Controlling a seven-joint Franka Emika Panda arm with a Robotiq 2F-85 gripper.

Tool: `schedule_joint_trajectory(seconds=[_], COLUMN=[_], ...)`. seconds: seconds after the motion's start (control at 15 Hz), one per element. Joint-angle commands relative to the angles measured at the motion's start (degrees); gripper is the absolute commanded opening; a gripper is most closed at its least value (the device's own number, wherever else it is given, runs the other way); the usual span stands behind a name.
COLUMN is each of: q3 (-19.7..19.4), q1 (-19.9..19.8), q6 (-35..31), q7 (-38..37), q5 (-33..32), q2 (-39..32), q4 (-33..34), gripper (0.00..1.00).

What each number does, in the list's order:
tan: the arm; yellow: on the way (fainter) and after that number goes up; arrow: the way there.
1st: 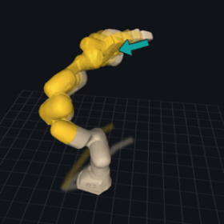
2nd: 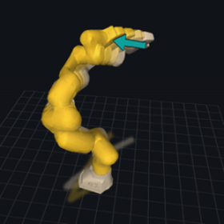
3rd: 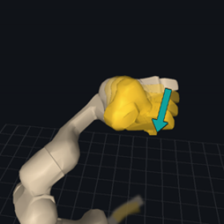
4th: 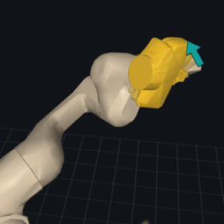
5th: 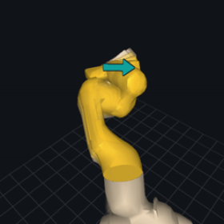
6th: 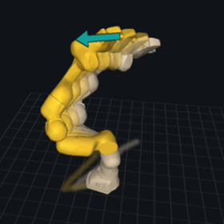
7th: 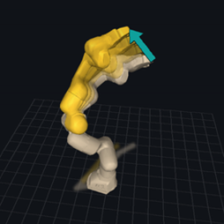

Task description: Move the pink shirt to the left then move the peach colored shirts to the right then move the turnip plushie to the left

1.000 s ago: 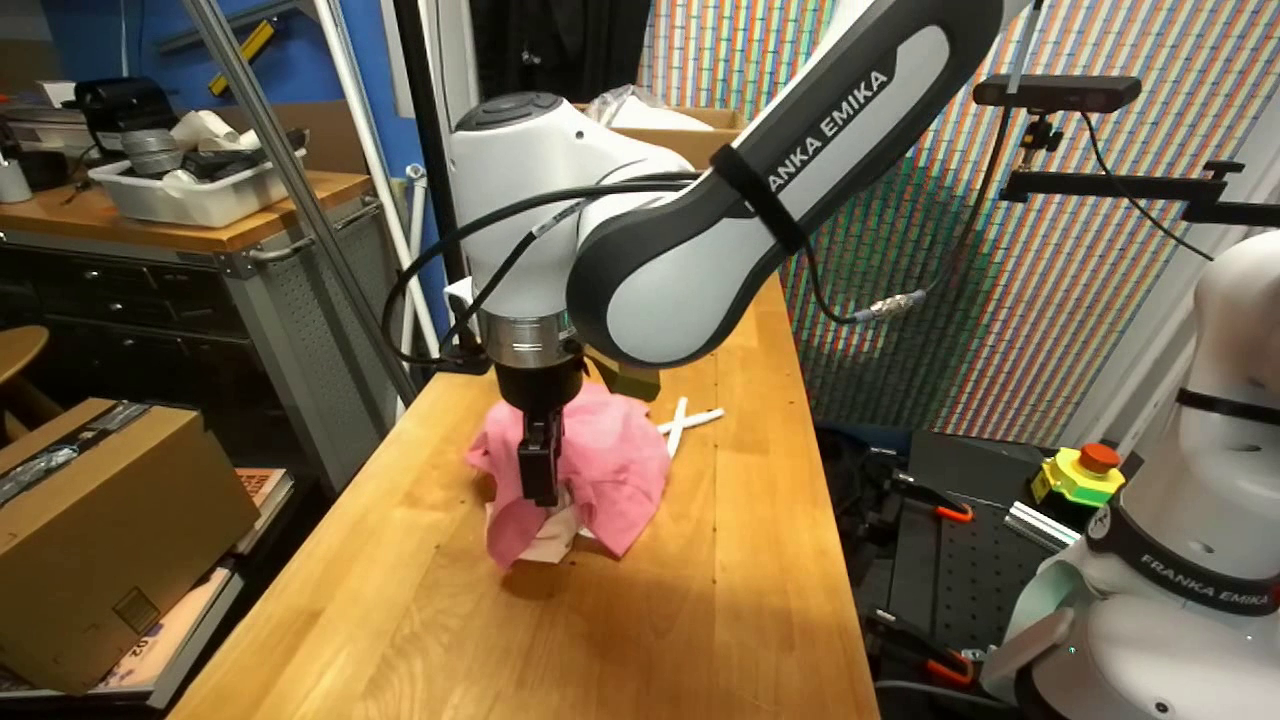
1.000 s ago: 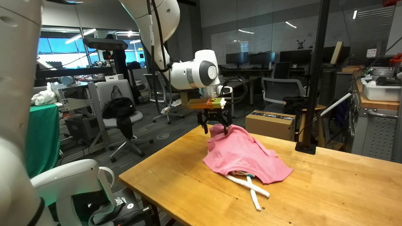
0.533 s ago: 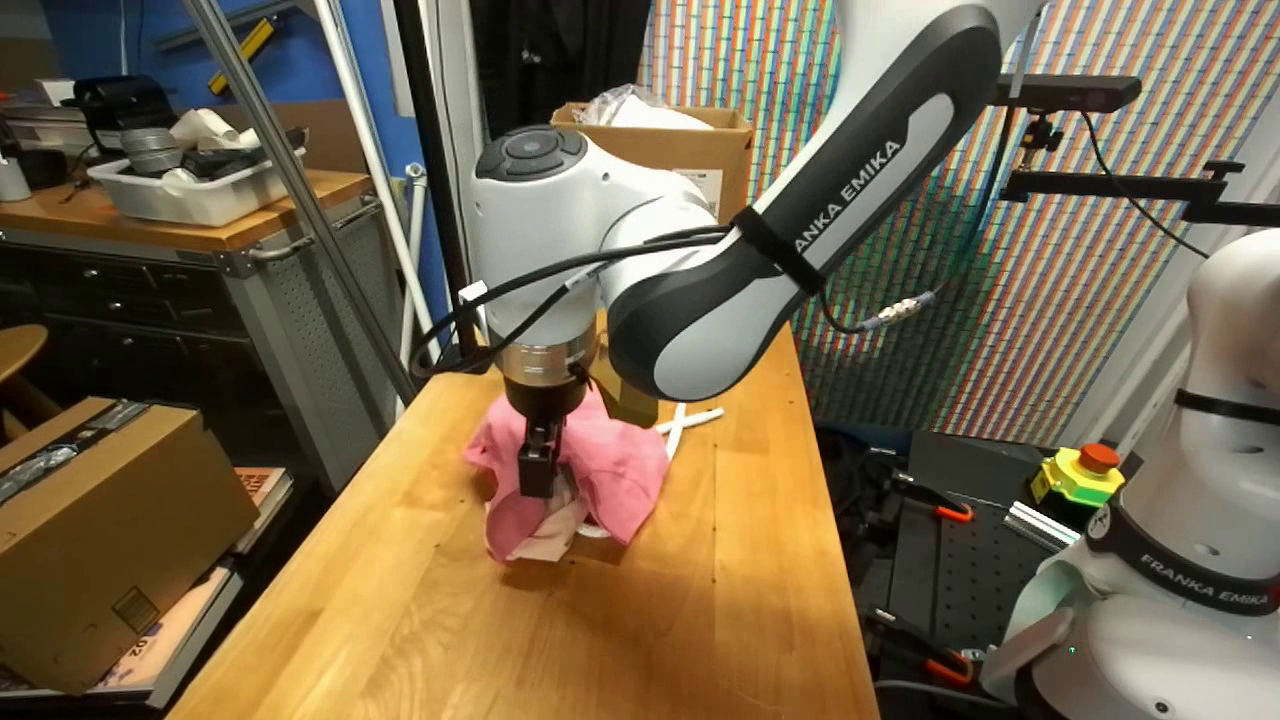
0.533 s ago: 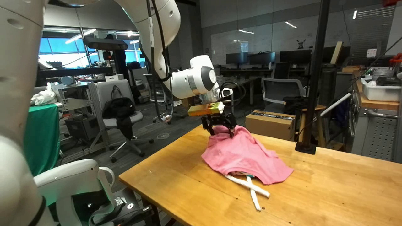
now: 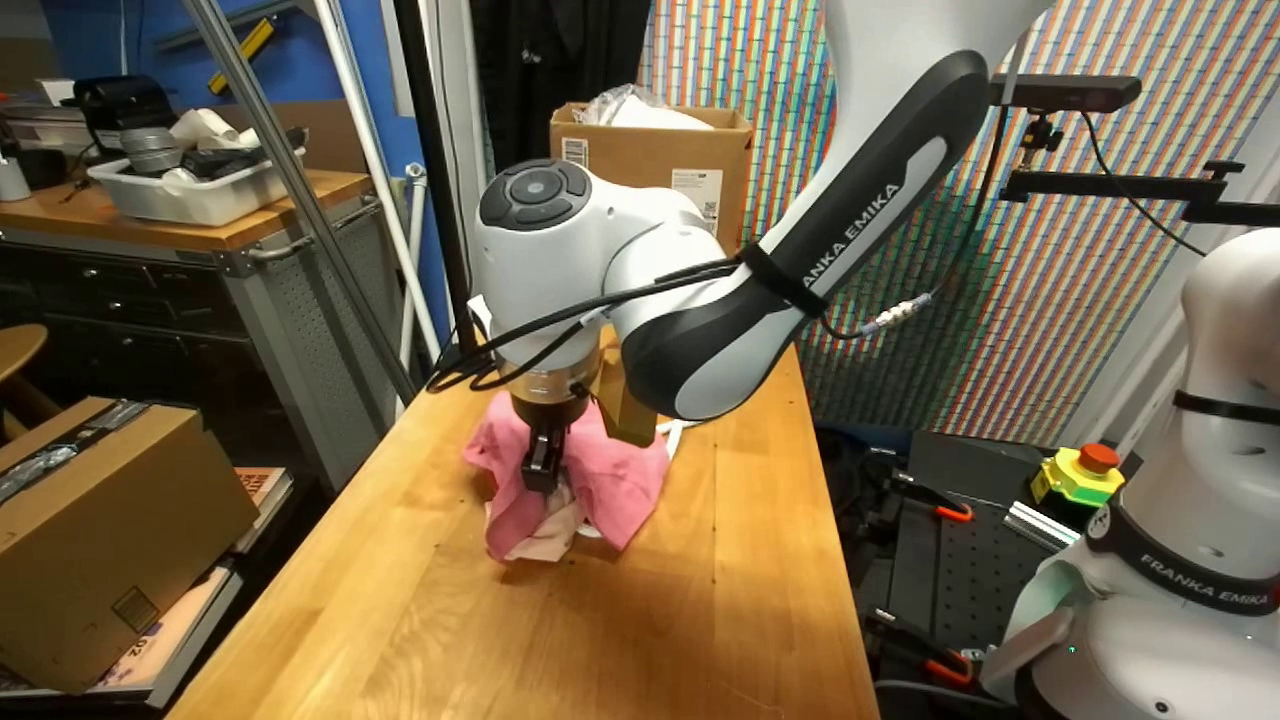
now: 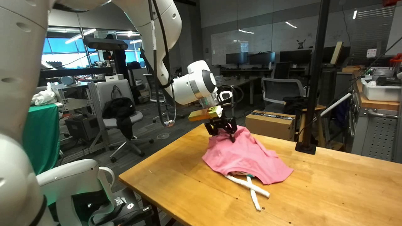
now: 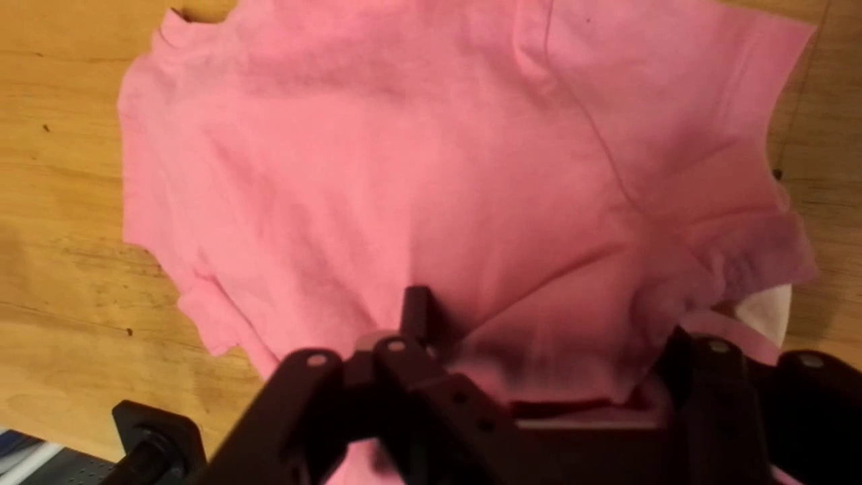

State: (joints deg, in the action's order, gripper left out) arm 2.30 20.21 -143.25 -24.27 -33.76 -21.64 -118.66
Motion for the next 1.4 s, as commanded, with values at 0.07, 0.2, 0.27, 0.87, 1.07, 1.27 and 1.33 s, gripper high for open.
schedule_joint_trajectory(seconds=[0.07,0.2,0.27,0.87,1.07,1.27,1.33], q3=[-0.8,-0.7,-0.7,-1.6,-1.2,-0.8,-0.7], q1=[1.1,1.0,0.9,0.5,0.5,0.3,0.2], q6=[0.5,1.0,1.1,4.9,8.3,11.8,12.8], q7=[-2.6,-2.7,-2.8,-5.7,-6.9,-9.8,-11.5], q5=[-1.7,-1.7,-1.7,-3.3,-4.1,-7.1,-8.8], q2=[1.1,1.4,1.5,4.6,6.8,9.5,10.4], q4=[0.5,0.7,0.8,4.1,6.7,9.7,10.6], gripper=[0.33,0.19,0.12,0.03,0.03,0.03,0.03])
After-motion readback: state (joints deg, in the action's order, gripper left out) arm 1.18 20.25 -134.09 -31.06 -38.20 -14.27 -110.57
